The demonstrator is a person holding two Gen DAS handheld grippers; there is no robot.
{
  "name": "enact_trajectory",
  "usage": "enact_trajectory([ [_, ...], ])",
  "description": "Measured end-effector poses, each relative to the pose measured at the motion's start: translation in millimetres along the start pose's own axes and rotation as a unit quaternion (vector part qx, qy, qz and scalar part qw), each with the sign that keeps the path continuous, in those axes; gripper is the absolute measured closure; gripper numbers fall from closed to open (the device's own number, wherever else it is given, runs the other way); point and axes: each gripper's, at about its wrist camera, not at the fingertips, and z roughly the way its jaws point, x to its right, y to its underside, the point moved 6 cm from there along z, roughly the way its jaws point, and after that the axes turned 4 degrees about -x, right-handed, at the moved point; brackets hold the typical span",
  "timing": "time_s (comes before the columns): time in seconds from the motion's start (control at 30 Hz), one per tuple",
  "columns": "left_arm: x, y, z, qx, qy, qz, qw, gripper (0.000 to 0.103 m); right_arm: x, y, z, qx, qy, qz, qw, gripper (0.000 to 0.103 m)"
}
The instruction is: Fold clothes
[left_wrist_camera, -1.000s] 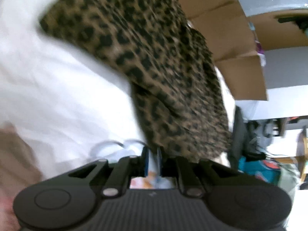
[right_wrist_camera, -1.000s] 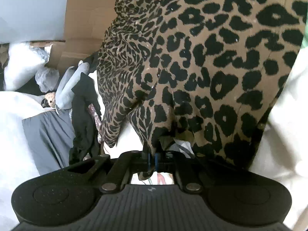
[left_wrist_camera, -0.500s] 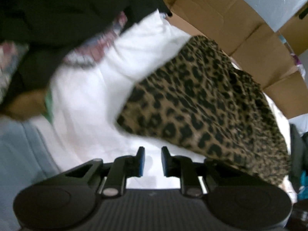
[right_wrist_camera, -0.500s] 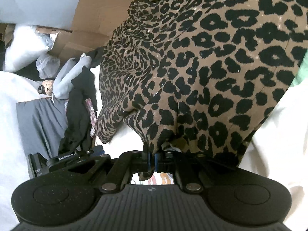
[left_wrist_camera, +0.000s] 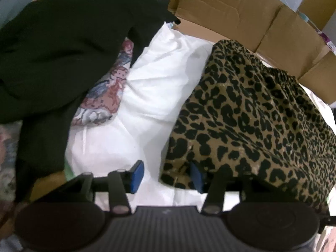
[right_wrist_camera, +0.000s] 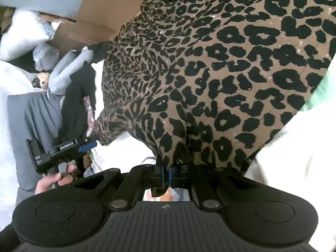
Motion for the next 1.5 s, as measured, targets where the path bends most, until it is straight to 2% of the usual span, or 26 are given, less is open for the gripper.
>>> enact_trajectory([
  [0.2, 3.0, -0.8, 17.9, 0.015, 0.014, 0.004, 0.9998, 0.052, 5.1, 0.4, -2.3, -0.012, 0.022, -0.003, 1.000, 0.101],
  [0.43, 19.5, -3.5, 24.6, 0.037, 0.012, 0.046, 0.9982, 0.052, 7.8, 4.6, -1.2, -0.018, 0.033, -0.009, 0.999, 0.101],
  [0.6, 33.5, -2.8, 30.4, 0.042, -0.011, 0.075, 0.9962, 0.052, 11.2, 7.1, -1.3, -0.020, 0.033, -0.004, 0.999, 0.101],
  [0.63, 36.0, -2.0, 30.3, 0.043, -0.014, 0.078, 0.9959, 0.054, 11.9, 7.6, -1.4, -0.020, 0.033, -0.003, 0.999, 0.101],
  [0.77, 37.1, 1.4, 25.6, 0.038, -0.019, 0.070, 0.9967, 0.088, 12.9, 8.8, -1.1, -0.020, 0.032, 0.000, 0.999, 0.101],
  [0.87, 32.7, 2.2, 18.8, 0.032, -0.021, 0.062, 0.9974, 0.095, 11.0, 8.7, -0.7, -0.019, 0.028, 0.001, 0.999, 0.101],
  [1.17, 33.5, -6.5, -31.1, 0.023, -0.047, 0.063, 0.9967, 0.100, 2.9, 7.4, 0.0, -0.023, 0.010, -0.005, 1.000, 0.101],
  [1.27, 29.8, -11.7, -45.2, 0.023, -0.052, 0.044, 0.9974, 0.100, -3.0, 5.8, 2.9, -0.029, 0.001, -0.006, 1.000, 0.101],
  [1.5, 26.5, -14.4, -67.3, 0.035, -0.077, 0.036, 0.9958, 0.100, -16.0, 7.5, 15.3, -0.048, -0.010, -0.016, 0.999, 0.101],
])
